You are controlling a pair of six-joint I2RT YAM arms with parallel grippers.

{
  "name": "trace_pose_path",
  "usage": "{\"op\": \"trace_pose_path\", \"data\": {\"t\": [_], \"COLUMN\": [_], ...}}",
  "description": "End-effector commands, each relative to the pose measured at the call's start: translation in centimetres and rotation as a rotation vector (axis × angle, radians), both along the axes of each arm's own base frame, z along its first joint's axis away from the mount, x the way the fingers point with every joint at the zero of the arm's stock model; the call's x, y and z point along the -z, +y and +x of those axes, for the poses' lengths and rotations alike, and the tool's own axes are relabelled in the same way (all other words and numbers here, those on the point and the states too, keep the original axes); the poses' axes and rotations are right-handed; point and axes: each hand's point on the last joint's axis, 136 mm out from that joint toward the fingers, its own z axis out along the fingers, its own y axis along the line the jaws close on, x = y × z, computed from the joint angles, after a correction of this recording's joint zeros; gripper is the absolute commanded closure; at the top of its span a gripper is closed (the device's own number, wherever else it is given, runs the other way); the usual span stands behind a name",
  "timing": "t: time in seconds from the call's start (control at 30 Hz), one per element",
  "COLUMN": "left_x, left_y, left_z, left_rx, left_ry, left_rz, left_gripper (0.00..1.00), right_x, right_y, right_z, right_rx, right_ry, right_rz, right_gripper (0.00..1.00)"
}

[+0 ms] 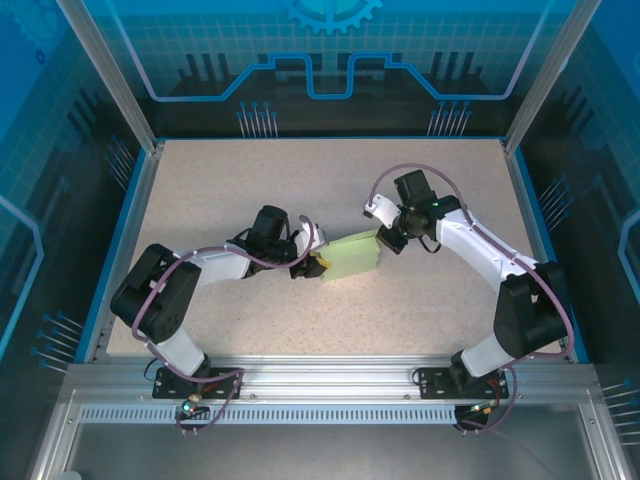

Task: Fold the paper box

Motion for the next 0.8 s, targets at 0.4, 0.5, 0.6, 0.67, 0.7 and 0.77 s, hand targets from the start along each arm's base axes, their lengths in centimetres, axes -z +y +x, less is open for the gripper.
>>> {"op": "trace_pose_path", "data": {"t": [0.4, 0.5, 0.6, 0.67, 0.7, 0.77], "left_x": [-0.4, -0.4, -0.3, -0.3, -0.3, -0.3], "left_y": [-0.5, -0.5, -0.5, -0.5, -0.5, -0.5], "left_z": [1.0, 1.0, 1.0, 0.9, 1.0, 1.0], "left_rx": [-0.033, -0.036, -0.037, -0.037, -0.039, -0.040], "left_ry": [-0.023, -0.024, -0.026, -0.026, -0.028, -0.027], "left_rz": [0.004, 0.007, 0.012, 0.015, 0.015, 0.018], "left_gripper": [0.59, 0.59, 0.59, 0.59, 0.59, 0.59], "right_x": [-1.8, -1.2, -1.0, -0.9, -0.7, -0.4], "right_y": [0.1, 0.3, 0.8, 1.0, 1.1, 1.0], "right_z": [-1.1, -1.1, -1.0, -0.9, -0.9, -0.9], "right_rx": [0.445, 0.485, 0.503, 0.511, 0.519, 0.538], "right_ry": [0.130, 0.157, 0.170, 0.172, 0.174, 0.180], "right_rz": [0.055, 0.052, 0.054, 0.054, 0.052, 0.052], "right_gripper": [0.98, 0.97, 0.96, 0.96, 0.96, 0.96]}}
